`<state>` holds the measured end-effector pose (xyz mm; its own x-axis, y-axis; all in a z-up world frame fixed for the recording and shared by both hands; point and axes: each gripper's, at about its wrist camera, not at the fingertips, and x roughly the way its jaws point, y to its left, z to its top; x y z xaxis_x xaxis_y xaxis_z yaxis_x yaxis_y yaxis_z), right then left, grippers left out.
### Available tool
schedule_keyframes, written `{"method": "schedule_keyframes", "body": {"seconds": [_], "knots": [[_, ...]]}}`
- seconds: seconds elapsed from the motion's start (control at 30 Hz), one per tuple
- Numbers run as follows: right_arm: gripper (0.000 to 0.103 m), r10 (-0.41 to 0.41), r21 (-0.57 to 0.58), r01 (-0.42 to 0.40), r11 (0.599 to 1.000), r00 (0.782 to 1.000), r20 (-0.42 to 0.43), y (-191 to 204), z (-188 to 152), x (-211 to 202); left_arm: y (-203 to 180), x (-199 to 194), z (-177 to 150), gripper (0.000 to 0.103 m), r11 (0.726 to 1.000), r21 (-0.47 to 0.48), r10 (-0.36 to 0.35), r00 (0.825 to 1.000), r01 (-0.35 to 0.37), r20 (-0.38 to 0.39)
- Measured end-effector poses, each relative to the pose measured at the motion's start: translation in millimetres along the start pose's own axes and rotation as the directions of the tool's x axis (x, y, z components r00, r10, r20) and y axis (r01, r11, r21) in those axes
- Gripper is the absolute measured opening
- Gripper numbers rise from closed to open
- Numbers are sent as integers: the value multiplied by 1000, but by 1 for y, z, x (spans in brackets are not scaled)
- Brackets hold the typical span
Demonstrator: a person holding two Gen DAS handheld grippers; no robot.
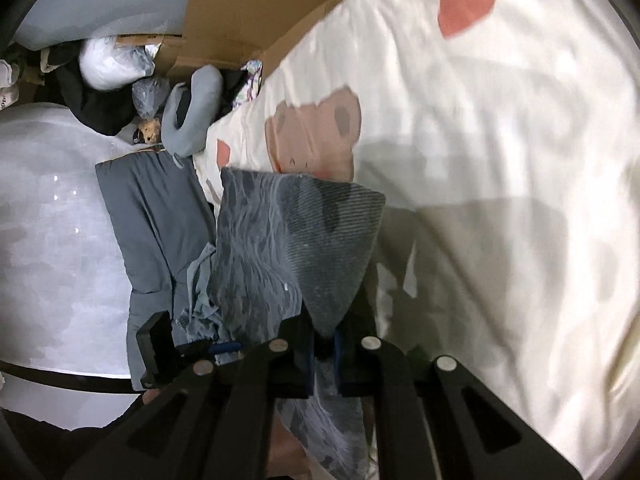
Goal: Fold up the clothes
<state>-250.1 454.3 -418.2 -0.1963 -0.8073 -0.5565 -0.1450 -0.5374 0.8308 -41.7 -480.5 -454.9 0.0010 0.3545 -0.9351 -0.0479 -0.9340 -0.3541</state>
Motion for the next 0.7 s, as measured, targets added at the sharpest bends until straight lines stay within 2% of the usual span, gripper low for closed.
{"method": "schedule_keyframes", "body": {"seconds": [0.3, 0.5, 0.6, 0.7], "knots": [[6, -58, -18, 59, 998, 997, 54, 4, 39, -33, 0, -4, -1, 64, 1000, 18, 1, 1000, -1, 12], [6, -98, 30, 96, 995, 993, 67, -15, 62, -39, 0, -6, -1, 64, 999, 35, 1, 1000, -2, 17], [12, -135, 12, 135, 991, 990, 38, -22, 61, -31, -4, -6, 2, 64, 999, 32, -2, 1000, 2, 13], [18, -138, 26, 137, 990, 990, 37, -33, 58, -32, -3, -7, 1, 64, 1000, -2, -27, 1000, 27, 13]]}}
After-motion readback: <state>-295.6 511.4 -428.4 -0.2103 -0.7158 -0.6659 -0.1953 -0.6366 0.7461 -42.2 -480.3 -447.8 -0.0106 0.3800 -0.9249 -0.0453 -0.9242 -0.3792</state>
